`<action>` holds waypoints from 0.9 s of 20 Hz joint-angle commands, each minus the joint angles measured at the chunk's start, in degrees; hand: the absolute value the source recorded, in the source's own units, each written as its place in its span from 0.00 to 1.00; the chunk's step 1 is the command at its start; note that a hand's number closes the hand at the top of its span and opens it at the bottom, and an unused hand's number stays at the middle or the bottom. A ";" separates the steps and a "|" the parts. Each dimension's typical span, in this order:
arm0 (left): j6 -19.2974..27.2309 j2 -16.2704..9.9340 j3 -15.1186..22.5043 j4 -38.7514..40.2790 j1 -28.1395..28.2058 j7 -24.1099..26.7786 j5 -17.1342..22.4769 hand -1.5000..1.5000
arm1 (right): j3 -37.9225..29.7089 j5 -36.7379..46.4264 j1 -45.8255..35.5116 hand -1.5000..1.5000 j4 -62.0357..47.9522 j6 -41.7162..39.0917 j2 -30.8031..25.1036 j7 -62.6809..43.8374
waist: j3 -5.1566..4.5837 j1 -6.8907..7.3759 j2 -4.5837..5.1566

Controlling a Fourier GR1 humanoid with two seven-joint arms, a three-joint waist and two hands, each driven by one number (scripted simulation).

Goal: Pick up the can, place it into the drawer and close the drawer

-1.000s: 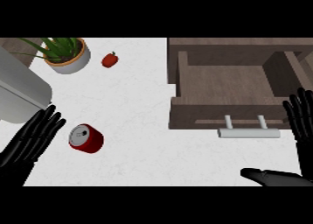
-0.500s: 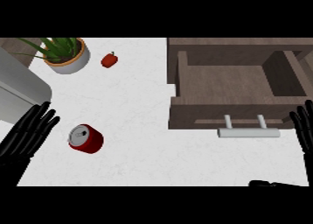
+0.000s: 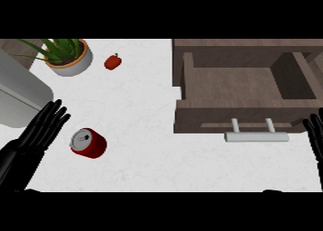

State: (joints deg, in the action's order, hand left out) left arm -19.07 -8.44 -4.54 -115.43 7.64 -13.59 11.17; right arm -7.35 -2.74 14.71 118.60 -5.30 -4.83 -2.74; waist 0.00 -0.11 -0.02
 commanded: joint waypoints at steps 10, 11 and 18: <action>-2.51 0.36 -2.55 16.72 -3.10 12.44 -5.95 0.00 | -2.18 0.28 -2.08 0.00 -3.29 -1.74 0.99 1.59 | 0.00 0.03 0.02; -2.75 1.07 -2.33 15.08 1.26 15.81 -6.95 0.00 | -2.78 -1.39 1.77 0.00 2.11 -3.20 0.47 -0.40 | -0.01 0.01 -0.03; -1.21 0.40 -4.49 24.14 -5.45 17.59 -8.80 0.00 | -3.36 -0.19 -1.32 0.00 -0.68 -3.74 0.96 -0.18 | 0.00 0.00 0.02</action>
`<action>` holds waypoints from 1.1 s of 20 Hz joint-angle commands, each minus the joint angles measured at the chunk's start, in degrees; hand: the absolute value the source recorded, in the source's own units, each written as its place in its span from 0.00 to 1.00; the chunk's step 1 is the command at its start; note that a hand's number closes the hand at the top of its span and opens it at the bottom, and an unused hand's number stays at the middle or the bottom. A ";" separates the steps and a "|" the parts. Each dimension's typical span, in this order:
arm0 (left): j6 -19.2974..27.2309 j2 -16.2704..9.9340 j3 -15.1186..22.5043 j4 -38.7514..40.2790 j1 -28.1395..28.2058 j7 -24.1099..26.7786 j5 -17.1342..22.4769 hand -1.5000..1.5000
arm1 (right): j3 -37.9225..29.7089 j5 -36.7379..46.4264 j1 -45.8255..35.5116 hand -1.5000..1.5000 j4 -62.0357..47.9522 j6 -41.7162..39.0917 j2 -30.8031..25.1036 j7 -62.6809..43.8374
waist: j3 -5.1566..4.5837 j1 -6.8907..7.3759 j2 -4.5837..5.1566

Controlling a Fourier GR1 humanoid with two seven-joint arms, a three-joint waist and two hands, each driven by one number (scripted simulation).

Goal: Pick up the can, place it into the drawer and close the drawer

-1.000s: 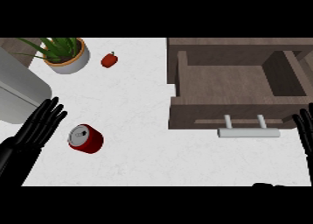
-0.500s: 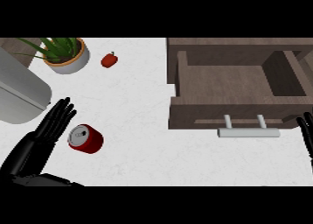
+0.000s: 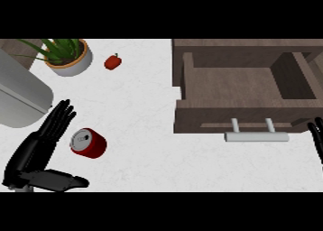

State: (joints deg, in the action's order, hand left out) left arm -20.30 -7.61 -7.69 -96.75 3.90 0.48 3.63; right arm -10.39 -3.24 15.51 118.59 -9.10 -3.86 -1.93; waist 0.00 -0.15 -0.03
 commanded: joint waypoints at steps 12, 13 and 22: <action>-2.64 -3.31 -3.30 18.30 -1.69 16.08 -5.34 0.00 | -1.06 0.13 2.95 0.00 5.05 -1.60 2.11 -0.92 | -0.01 -0.12 -0.02; -3.39 -3.67 -4.39 14.60 0.45 13.69 -3.18 0.00 | -4.96 -3.09 0.99 0.00 -3.18 -4.92 -0.40 3.69 | 0.01 0.06 -0.02; -0.84 -3.07 -3.13 30.73 -5.73 23.19 -8.78 0.00 | -0.27 2.68 -2.12 0.00 0.71 0.70 3.34 -1.23 | -0.02 -0.06 0.02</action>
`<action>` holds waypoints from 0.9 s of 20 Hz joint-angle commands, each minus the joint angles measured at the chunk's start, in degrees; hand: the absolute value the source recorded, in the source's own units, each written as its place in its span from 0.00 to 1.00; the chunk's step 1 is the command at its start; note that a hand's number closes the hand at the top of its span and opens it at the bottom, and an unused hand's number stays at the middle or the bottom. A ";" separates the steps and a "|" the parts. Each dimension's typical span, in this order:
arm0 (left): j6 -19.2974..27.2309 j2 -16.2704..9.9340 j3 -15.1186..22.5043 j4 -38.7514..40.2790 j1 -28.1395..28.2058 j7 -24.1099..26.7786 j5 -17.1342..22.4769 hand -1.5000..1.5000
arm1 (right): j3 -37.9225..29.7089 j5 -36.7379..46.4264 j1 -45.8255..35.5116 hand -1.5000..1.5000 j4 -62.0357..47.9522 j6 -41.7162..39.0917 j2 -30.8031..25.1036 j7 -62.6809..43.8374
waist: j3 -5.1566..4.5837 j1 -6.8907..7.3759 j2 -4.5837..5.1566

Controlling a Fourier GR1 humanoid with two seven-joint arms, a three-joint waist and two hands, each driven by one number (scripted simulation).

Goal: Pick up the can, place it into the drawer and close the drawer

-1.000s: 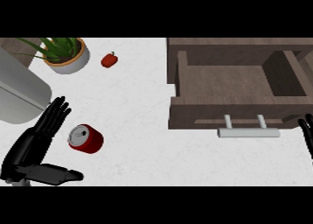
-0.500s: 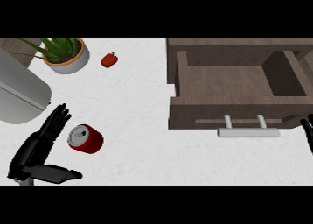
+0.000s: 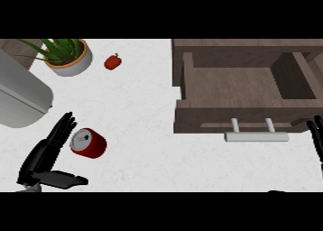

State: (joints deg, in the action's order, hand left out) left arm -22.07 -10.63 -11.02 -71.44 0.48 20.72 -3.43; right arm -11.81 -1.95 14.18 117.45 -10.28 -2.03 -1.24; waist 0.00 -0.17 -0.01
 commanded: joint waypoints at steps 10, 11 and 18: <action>2.10 -1.21 -0.80 16.26 -3.87 9.39 -3.00 0.00 | -0.09 0.43 -0.85 0.00 1.09 -0.78 0.40 -1.73 | 0.00 -0.01 0.00; -1.50 -3.84 -2.09 15.32 -4.60 7.78 -0.73 0.00 | 0.54 0.64 -0.15 0.00 3.81 -0.01 1.32 -3.21 | 0.00 -0.01 -0.02; 0.74 -1.81 -1.68 13.94 -5.08 5.67 0.49 0.00 | -4.10 -2.96 1.71 0.00 0.78 -3.71 -0.96 -0.61 | 0.02 0.08 -0.05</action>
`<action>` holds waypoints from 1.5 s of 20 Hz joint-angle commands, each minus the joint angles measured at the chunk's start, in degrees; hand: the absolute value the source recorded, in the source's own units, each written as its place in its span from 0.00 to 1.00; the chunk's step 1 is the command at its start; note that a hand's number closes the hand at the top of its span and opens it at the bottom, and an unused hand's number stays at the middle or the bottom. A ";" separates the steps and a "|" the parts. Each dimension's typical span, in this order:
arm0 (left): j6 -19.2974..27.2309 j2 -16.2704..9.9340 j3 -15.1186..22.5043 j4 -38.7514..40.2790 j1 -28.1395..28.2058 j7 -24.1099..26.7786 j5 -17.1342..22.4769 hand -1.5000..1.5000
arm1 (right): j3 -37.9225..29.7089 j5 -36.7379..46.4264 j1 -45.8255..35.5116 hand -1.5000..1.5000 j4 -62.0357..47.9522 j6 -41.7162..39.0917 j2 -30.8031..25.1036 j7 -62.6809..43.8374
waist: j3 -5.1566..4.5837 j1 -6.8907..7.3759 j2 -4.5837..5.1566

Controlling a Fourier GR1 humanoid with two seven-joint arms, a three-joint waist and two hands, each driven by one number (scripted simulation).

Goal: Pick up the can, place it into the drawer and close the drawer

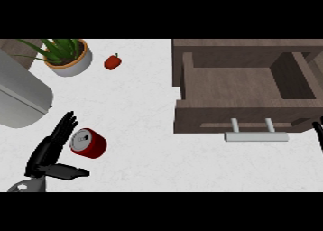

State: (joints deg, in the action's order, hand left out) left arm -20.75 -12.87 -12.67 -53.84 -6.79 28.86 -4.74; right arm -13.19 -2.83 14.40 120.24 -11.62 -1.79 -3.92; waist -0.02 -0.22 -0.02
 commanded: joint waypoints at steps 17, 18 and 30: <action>5.72 3.88 3.62 10.60 -8.24 2.79 -2.11 0.00 | 0.21 0.04 1.21 0.00 2.65 0.46 1.07 -0.49 | 0.01 -0.13 0.01; 5.33 4.82 4.15 1.22 -5.15 -4.05 0.07 0.00 | 1.75 1.10 0.83 0.00 3.36 0.89 1.53 -2.34 | 0.03 0.13 -0.06; 2.31 5.59 5.02 11.65 -8.42 6.77 -0.48 1.00 | -1.27 -1.60 -0.76 0.00 0.96 -0.28 0.72 -1.82 | 0.01 0.02 0.04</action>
State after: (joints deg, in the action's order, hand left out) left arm -17.96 -9.00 -8.43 -43.67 -15.98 33.06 -5.40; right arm -14.19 -4.84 16.19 123.40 -12.54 -0.99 -5.25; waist 0.11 -0.26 -0.10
